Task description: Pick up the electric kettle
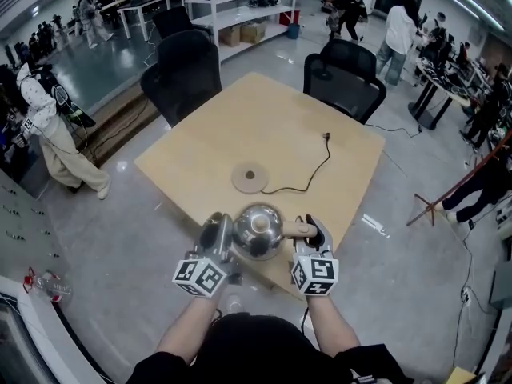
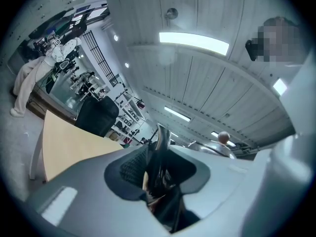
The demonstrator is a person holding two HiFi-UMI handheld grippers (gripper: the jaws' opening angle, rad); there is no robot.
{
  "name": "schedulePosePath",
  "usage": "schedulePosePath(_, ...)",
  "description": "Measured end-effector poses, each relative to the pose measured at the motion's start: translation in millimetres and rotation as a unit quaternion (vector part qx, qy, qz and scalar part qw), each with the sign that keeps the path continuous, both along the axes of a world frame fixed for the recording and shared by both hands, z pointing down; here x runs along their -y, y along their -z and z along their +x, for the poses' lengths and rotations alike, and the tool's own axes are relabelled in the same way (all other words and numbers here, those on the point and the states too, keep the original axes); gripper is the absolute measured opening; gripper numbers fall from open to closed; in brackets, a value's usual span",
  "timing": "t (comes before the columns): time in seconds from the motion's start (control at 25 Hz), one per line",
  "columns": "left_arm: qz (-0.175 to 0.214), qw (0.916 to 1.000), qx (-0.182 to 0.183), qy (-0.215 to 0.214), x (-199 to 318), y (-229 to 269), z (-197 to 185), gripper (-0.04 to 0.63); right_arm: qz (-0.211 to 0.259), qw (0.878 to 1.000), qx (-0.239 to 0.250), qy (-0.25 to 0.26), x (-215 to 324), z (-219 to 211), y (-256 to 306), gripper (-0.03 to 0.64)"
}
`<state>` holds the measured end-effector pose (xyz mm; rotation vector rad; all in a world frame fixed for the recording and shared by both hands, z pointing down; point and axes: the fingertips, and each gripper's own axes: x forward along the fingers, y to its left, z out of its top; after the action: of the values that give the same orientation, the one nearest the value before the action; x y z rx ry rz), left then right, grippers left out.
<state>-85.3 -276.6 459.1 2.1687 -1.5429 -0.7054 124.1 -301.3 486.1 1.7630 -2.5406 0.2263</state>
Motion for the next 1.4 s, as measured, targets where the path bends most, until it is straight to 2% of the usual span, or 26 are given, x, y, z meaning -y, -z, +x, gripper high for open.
schedulePosePath(0.52,0.017,0.9996,0.007,0.02,-28.4,14.0,20.9,0.095,0.006,1.0,0.011,0.01,-20.8,20.1,12.2,0.086)
schedulePosePath(0.96,0.0,0.9992,0.001,0.041,-64.5,10.0,45.0,0.095,0.001,1.0,0.015,0.027,-43.0,42.9,13.0,0.086)
schedulePosePath(1.4,0.025,0.9989,0.013,0.038,-66.1,29.3,31.1,0.097,0.013,0.999,0.023,0.019,-50.8,30.0,23.3,0.084)
